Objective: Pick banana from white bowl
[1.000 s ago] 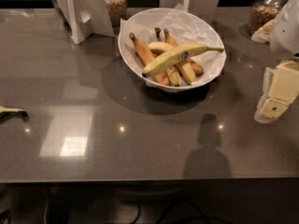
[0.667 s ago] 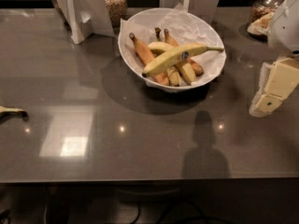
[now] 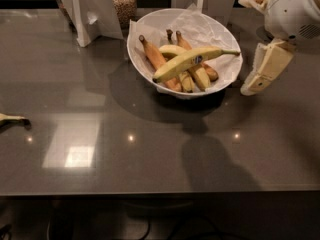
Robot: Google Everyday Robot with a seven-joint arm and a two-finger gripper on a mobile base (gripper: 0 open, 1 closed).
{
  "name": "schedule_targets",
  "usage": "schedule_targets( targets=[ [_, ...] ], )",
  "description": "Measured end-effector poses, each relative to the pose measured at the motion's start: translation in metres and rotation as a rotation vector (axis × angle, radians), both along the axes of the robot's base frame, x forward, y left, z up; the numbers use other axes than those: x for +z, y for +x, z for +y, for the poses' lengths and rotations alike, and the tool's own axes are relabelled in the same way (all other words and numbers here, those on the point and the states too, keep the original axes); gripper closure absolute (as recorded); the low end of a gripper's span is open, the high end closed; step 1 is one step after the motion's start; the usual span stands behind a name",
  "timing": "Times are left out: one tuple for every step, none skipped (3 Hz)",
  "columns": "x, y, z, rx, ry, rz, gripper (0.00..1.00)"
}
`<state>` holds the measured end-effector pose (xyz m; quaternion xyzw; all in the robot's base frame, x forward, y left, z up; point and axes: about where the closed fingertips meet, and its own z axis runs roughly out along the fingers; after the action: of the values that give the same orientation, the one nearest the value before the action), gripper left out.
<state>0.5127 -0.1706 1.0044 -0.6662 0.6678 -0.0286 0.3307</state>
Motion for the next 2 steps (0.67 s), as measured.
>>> schedule_targets(
  targets=[
    [-0.003,0.037,0.019,0.085,0.022,-0.027,0.0],
    [-0.014,0.071,0.041,0.144,0.015,-0.019,0.07]
  ],
)
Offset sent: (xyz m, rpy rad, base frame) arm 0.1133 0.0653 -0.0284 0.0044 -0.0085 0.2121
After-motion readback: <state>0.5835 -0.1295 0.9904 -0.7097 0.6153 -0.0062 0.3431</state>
